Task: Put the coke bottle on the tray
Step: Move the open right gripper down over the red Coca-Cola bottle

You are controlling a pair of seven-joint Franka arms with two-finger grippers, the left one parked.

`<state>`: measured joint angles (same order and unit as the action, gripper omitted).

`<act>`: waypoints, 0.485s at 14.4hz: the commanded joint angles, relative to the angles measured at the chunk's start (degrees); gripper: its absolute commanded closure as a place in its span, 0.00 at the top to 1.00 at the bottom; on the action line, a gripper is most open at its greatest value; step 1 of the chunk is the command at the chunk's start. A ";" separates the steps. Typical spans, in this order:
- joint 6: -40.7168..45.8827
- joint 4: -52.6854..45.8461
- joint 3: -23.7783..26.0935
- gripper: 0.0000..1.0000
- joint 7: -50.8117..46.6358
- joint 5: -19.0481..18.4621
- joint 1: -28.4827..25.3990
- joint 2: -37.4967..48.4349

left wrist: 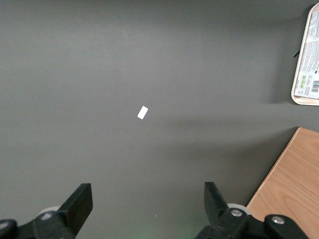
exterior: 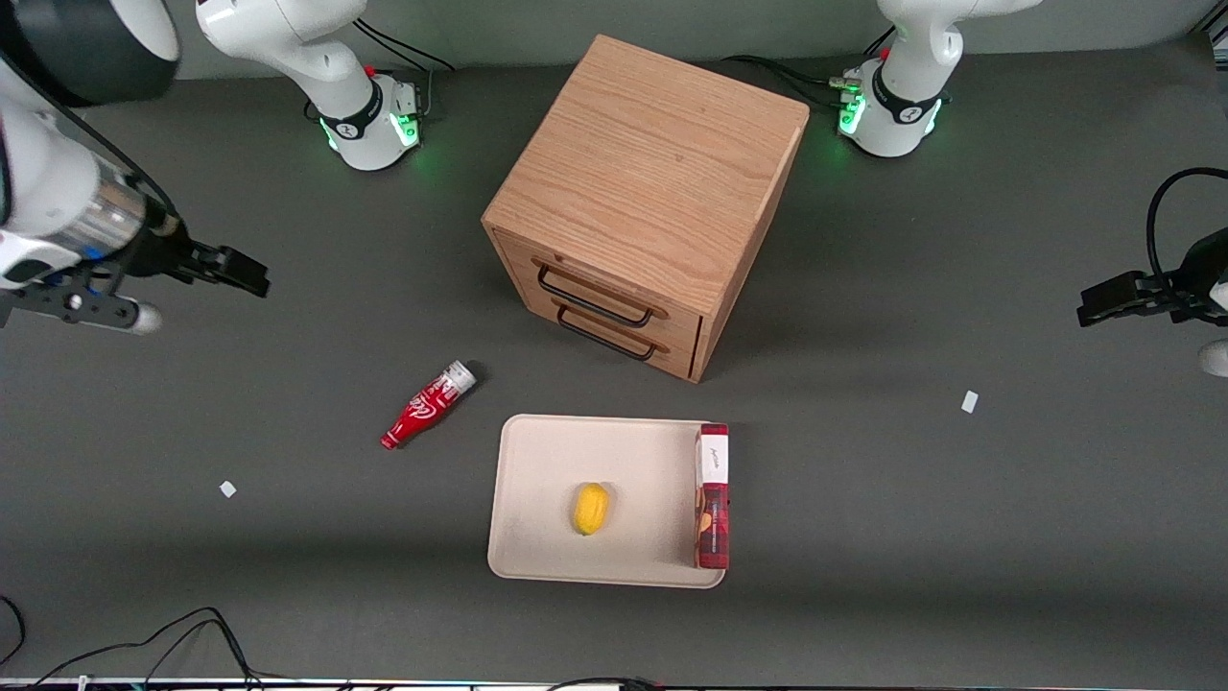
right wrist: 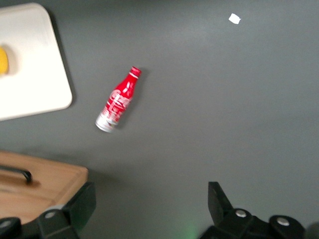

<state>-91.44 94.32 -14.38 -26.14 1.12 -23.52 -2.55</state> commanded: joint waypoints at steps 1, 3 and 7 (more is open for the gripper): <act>-4.69 -1.86 -0.13 1.00 -10.13 4.13 -1.70 -6.48; -9.87 -1.86 -0.04 1.00 -15.50 7.38 -1.79 -11.05; -18.75 -0.90 1.10 1.00 -24.20 8.71 -1.79 -18.53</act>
<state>-107.60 94.47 -13.33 -45.58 7.99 -25.22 -17.72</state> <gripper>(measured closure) 0.000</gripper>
